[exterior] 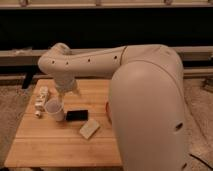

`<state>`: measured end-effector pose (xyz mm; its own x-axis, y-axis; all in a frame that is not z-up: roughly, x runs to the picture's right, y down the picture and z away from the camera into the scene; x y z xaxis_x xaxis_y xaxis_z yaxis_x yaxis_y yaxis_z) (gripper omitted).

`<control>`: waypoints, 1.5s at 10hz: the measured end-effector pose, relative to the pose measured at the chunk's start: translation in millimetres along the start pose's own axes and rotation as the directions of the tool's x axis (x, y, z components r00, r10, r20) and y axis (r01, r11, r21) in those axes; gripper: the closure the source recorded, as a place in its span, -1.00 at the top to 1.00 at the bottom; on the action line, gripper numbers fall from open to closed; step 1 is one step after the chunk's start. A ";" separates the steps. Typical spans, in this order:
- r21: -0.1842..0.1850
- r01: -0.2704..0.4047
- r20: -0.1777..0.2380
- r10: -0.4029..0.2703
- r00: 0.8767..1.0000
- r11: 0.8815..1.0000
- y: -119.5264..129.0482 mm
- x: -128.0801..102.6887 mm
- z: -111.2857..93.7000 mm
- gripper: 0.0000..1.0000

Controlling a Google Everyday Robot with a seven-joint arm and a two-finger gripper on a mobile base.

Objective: Move the arm in a circular motion

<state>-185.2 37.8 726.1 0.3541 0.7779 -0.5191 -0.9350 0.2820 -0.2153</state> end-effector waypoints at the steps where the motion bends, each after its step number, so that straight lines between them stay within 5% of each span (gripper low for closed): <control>1: -0.007 -0.001 0.001 0.001 1.000 1.000 9.4 7.2 -2.1 0.30; 15: -0.035 -0.039 0.016 0.039 0.999 0.999 17.1 45.9 -12.7 0.30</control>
<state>-184.7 71.2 688.1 0.3167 0.7971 -0.5142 -0.9467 0.2320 -0.2236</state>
